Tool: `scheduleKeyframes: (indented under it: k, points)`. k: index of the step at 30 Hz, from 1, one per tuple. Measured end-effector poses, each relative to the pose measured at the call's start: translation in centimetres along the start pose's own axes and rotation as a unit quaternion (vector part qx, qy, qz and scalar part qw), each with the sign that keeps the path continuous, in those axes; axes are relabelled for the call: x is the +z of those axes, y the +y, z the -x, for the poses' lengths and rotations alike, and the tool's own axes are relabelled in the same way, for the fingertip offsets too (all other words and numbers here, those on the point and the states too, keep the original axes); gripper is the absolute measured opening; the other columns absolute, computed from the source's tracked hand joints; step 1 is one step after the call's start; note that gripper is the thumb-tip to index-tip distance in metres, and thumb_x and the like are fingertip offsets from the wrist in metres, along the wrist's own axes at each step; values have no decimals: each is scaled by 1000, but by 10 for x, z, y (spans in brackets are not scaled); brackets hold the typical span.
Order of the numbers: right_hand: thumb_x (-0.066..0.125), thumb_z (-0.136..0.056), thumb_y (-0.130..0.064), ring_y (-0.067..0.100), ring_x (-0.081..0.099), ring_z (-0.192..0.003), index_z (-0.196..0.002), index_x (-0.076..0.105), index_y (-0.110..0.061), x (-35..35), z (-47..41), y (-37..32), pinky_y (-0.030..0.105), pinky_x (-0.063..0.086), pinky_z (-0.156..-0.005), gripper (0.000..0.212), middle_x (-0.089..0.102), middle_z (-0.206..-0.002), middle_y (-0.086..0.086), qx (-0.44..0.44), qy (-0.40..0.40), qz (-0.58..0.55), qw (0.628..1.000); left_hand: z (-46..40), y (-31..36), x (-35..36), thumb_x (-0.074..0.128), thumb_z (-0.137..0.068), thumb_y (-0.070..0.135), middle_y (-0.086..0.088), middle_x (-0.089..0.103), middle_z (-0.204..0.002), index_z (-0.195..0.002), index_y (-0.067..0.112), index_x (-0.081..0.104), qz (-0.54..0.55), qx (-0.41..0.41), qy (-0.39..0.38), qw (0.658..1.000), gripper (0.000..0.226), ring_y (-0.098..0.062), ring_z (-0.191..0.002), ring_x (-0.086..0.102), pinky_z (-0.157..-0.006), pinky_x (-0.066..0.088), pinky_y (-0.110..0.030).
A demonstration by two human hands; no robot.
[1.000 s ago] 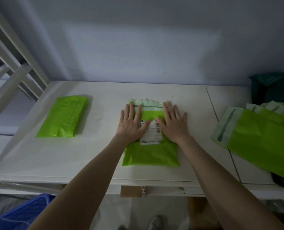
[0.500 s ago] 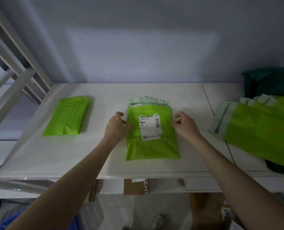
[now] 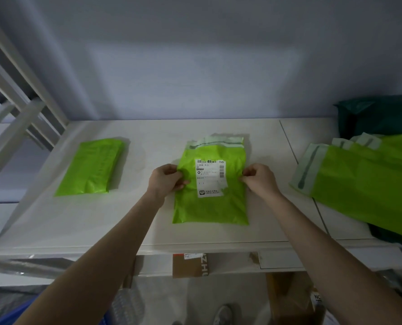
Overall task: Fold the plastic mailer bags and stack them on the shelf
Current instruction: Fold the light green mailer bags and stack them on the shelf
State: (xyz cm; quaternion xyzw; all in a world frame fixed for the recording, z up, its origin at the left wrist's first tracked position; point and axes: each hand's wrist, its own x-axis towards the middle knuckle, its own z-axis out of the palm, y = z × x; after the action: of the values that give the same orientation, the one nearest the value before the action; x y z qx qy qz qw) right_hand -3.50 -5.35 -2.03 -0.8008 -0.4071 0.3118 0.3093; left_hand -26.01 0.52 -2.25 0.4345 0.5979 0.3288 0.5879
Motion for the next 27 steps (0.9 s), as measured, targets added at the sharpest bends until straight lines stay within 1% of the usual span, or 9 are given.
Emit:
scheduleKeyframes:
  k: [2,4,9,12,15,19,23,25,27]
  points:
    - [61,-81,0,11,55,-37,-69,52,-15,0,-4,-2,20,43,-40,21,60,-70,8,6,-5,-49,999,-1,5,2,52,-85,-9,-6,66,-63,-84,6,59,52,3,-21,998,17,-9,-50,64,-54,54,-15]
    - [53,-83,9,9,54,-31,-69,47,-13,0,-9,-5,18,42,-33,27,58,-75,11,21,-17,-132,991,-3,10,4,52,-84,-12,-12,64,-74,-96,1,56,115,10,-48,992,18,-9,-54,65,-57,54,-15]
    - [41,-79,16,13,61,-38,-102,51,-9,-2,-20,-19,19,46,-37,35,61,-86,15,43,-16,-256,966,-18,22,12,43,-87,-7,-8,70,-99,-111,13,59,201,-17,-112,973,35,-19,-89,70,-71,56,-22]
    - [40,-82,13,12,62,-46,-92,58,-9,-4,-27,-27,24,52,-46,30,61,-82,16,36,-35,-290,956,-21,29,19,37,-85,-8,-7,67,-97,-98,12,60,187,-15,-123,975,33,-17,-90,67,-81,50,-25]
    - [37,-90,0,14,64,-59,-94,60,-4,-5,-34,-33,22,53,-54,24,63,-90,15,54,-30,-330,942,-23,34,23,32,-82,-9,-6,62,-92,-88,10,55,192,-10,-110,975,31,-16,-87,63,-77,48,-25]
    - [34,-89,-13,20,62,-66,-82,56,-6,-7,-37,-32,26,50,-58,25,64,-80,10,84,-31,-364,927,-22,36,19,30,-85,-3,-2,55,-85,-66,11,45,155,1,-74,985,28,-20,-87,56,-75,46,-32]
    - [38,-96,-30,22,59,-67,-81,52,-6,-8,-34,-25,29,49,-61,31,59,-75,9,95,-26,-344,934,-15,36,10,30,-94,22,-1,64,-93,-71,13,56,56,14,-65,996,36,-20,-89,56,-83,48,-36]
    - [46,-95,-29,22,59,-66,-72,55,-6,-11,-31,-24,30,50,-61,33,58,-72,9,100,-25,-327,939,-13,35,9,36,-97,34,-1,63,-94,-65,10,55,-3,25,-49,998,45,-17,-85,58,-78,51,-33]
    - [55,-91,-24,21,59,-64,-73,58,-6,-14,-27,-24,29,51,-59,26,58,-72,8,94,-35,-305,947,-13,32,9,51,-94,31,-5,60,-93,-73,6,57,-53,49,-17,997,34,-17,-80,60,-73,56,-34]
